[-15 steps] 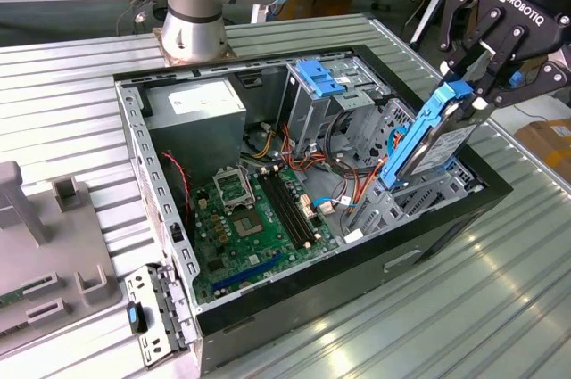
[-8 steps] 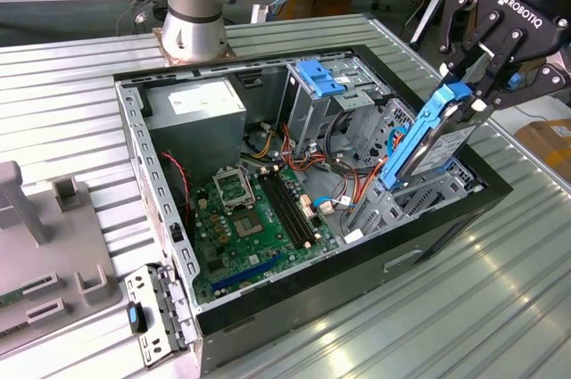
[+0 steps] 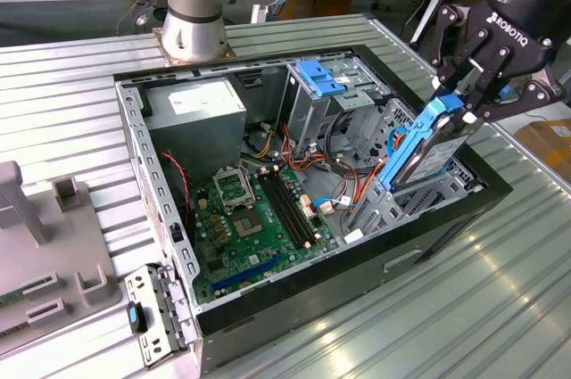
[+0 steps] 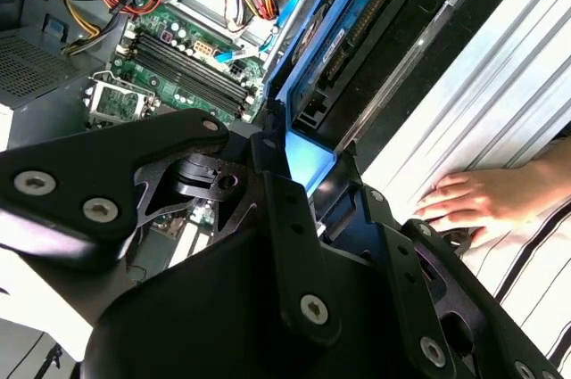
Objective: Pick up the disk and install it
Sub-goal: 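Insert the disk into the insertion slot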
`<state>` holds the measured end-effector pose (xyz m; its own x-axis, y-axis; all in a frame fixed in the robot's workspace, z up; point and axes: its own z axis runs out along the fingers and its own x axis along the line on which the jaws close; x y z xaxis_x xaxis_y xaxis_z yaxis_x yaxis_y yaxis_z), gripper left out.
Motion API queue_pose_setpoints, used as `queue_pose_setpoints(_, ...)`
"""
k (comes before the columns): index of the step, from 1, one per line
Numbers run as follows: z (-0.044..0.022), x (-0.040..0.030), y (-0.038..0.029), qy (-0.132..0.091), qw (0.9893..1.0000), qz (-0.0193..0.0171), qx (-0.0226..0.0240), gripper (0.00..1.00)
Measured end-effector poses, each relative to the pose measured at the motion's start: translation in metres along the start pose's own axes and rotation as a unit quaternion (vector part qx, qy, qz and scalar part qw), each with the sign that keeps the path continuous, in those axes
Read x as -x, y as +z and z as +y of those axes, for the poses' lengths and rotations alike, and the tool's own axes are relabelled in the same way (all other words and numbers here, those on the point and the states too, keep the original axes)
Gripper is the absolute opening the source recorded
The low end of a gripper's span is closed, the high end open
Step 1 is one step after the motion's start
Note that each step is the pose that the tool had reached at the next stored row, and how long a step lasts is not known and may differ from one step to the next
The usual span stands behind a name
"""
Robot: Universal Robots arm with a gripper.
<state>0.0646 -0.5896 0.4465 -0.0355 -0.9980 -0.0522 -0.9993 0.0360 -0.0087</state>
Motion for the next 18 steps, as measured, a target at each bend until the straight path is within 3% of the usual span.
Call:
queue_pose_setpoints(6,-0.0001,-0.0022,0.0115,0.0,1.0,0.0,0.0,0.36)
queue_pose_setpoints(12,-0.0001,-0.0023,0.0138,0.0,1.0,-0.0001,0.0,0.36)
queue_pose_setpoints(18,0.0001,-0.0033,0.0284,0.0,1.0,0.0001,0.0,0.36)
